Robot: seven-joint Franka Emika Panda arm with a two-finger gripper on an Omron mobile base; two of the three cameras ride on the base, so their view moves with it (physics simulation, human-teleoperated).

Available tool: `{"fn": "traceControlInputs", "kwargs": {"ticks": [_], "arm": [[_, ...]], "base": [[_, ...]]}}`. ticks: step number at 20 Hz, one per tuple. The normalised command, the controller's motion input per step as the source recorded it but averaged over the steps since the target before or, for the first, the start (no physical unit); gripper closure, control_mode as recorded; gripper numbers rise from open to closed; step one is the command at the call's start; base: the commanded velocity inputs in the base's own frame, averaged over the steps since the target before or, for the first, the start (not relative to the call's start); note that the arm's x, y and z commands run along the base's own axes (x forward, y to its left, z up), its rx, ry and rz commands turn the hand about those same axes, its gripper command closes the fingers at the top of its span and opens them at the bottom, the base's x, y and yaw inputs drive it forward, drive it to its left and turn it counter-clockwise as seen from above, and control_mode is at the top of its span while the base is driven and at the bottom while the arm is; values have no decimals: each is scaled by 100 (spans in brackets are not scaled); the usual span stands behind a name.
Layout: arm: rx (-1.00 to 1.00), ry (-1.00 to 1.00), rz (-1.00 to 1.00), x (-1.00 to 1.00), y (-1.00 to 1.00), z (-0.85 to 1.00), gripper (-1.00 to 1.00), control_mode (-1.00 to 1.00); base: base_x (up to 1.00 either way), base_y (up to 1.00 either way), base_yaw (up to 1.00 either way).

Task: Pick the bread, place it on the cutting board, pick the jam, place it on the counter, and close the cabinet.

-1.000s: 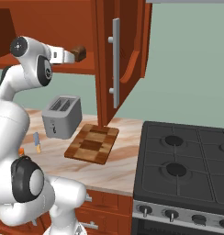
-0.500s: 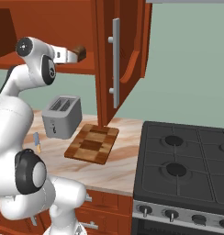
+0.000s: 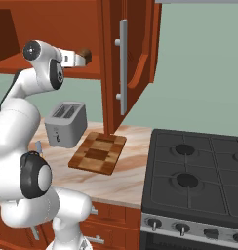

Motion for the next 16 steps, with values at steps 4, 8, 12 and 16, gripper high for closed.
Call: {"fn": "traceControlInputs", "kwargs": {"ticks": [4,8,12,16], "arm": [[0,0,0,24,-5,0,-100,-100],[0,0,0,24,-1,0,-100,-100],[0,0,0,26,0,0,-100,-100],[0,0,0,26,0,0,-100,-100]], "base": [[0,0,0],[0,0,0],[0,0,0],[0,0,0]]}}
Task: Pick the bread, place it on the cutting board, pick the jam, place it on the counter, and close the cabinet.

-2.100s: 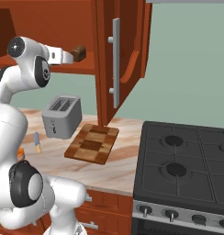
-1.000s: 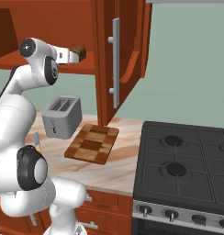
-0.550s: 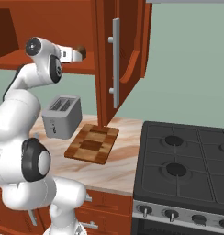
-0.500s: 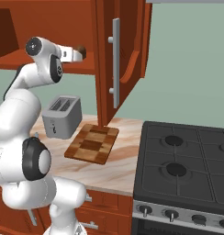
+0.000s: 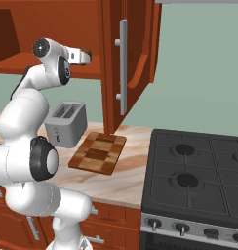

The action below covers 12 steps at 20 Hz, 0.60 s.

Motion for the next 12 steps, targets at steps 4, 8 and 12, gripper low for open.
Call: {"fn": "traceControlInputs", "kwargs": {"ticks": [4,8,12], "arm": [[0,0,0,22,0,0,-100,-100],[0,0,0,19,0,0,-100,-100],[0,0,0,17,0,0,-100,-100]], "base": [[0,0,0],[0,0,0],[0,0,0]]}}
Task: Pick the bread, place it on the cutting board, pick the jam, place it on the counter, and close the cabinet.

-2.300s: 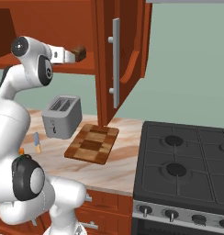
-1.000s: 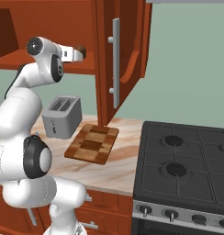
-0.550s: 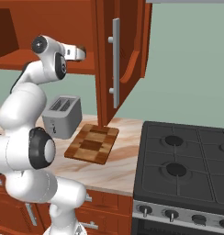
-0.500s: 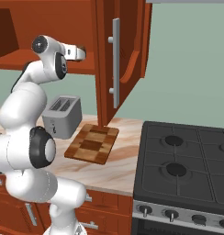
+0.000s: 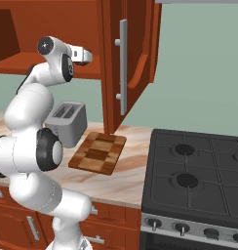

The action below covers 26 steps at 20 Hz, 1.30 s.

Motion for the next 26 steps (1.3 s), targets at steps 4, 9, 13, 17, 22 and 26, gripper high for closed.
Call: {"fn": "traceControlInputs", "kwargs": {"ticks": [4,9,13,17,22,26], "arm": [[0,0,0,20,0,0,-100,-100],[0,0,0,19,0,0,-100,-100],[0,0,0,21,0,0,-100,-100],[0,0,0,19,-5,0,-100,-100],[0,0,0,19,-3,0,-100,-100],[0,0,0,19,-1,-1,-100,-100]], "base": [[0,0,0],[0,0,0],[0,0,0],[0,0,0],[0,0,0],[0,0,0]]}}
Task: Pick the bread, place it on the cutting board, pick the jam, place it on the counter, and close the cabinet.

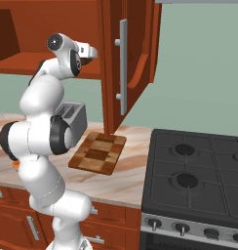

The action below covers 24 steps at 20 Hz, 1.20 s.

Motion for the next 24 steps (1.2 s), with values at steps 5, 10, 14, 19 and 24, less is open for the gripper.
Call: {"fn": "traceControlInputs", "kwargs": {"ticks": [5,10,14,19,24], "arm": [[0,0,0,10,0,-8,-100,-100],[0,0,0,2,0,-14,100,-100],[0,0,0,0,0,-14,100,-100],[0,0,0,0,0,-5,100,-100],[0,0,0,0,-1,0,100,-100]], "base": [[0,0,0],[0,0,0],[0,0,0],[0,0,0],[0,0,0]]}}
